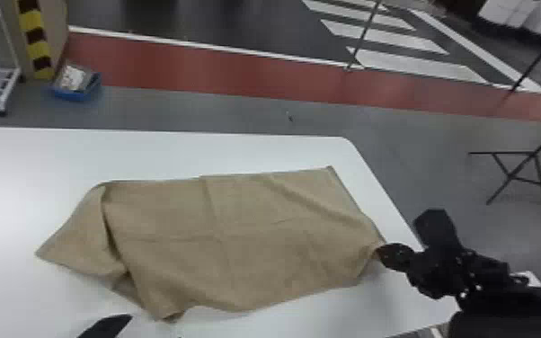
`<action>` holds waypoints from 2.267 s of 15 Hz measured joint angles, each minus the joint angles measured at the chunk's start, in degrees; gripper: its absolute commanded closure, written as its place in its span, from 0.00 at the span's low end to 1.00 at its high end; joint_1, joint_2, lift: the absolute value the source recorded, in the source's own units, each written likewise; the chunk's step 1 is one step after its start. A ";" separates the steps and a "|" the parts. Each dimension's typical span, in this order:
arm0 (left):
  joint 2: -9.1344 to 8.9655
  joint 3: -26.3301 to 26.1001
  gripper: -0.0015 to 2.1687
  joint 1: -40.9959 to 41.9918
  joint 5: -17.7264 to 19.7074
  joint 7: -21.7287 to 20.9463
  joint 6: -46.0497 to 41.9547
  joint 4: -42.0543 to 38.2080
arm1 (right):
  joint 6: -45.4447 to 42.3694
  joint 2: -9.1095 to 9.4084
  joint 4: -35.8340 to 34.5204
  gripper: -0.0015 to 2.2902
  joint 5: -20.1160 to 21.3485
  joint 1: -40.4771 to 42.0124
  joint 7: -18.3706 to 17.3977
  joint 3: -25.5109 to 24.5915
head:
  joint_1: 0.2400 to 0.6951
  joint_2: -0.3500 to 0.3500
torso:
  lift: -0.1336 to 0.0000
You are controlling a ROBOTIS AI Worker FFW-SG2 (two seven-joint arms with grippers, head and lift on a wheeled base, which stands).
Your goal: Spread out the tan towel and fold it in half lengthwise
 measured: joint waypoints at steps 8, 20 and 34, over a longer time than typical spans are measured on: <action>0.51 -3.69 0.10 0.06 0.92 -0.21 0.49 -2.23 | 0.11 0.56 -0.83 0.62 0.35 0.13 -0.03 -0.20 | 1.00 0.00 | 0.08; -0.49 -3.74 0.10 -6.52 4.17 -4.50 6.75 0.84 | 0.78 2.43 -3.97 0.62 0.71 1.44 0.05 -0.43 | 1.00 0.00 | 0.08; -0.14 -0.30 0.10 -11.88 7.56 -4.80 11.06 2.42 | 1.58 4.16 -6.54 0.62 1.86 2.41 0.23 -1.42 | 1.00 0.00 | 0.08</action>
